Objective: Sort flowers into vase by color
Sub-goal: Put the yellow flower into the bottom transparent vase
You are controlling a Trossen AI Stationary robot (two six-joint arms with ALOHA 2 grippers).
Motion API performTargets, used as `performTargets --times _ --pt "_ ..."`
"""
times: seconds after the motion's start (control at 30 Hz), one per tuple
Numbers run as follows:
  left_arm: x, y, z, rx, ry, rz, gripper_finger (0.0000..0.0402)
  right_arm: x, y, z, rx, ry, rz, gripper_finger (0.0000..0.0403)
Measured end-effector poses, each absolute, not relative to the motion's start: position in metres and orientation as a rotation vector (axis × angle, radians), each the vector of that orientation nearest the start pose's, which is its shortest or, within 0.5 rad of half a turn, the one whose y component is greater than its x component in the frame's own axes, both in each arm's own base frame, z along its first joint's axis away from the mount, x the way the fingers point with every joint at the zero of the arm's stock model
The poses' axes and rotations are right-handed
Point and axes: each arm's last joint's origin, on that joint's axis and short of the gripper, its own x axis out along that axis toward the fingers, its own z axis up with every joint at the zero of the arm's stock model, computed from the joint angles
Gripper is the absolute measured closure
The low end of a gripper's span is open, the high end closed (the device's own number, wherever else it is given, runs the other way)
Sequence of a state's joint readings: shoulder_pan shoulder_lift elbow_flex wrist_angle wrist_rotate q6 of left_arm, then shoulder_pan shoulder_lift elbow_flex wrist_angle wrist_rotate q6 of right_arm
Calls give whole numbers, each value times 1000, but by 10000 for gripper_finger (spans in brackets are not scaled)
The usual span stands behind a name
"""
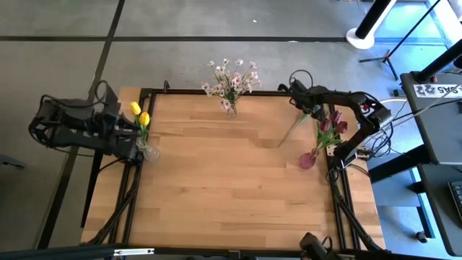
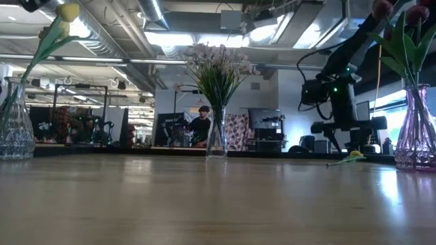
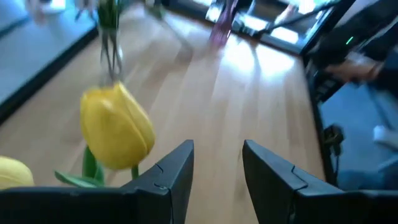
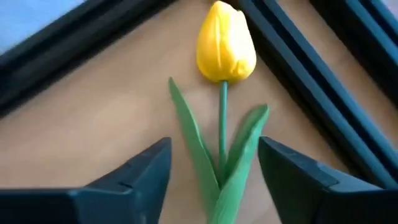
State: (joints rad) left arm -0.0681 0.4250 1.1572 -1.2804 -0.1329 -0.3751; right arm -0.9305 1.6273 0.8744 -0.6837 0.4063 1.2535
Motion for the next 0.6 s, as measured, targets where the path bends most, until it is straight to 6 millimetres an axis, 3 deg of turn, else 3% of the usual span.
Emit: performTargets --times 0.23,0.4,0.5,0.6 --pt "-25 6 371 -341 369 138 267 156 -219 131 1287 597 -1896 298" --pt "-45 7 373 -357 209 107 267 166 -218 122 1231 621 -1884 382" --pt "-52 7 374 -344 119 88 267 175 -216 128 1119 635 -1859 394" --pt "-54 7 374 -321 65 53 267 189 -221 158 974 579 -1778 390"
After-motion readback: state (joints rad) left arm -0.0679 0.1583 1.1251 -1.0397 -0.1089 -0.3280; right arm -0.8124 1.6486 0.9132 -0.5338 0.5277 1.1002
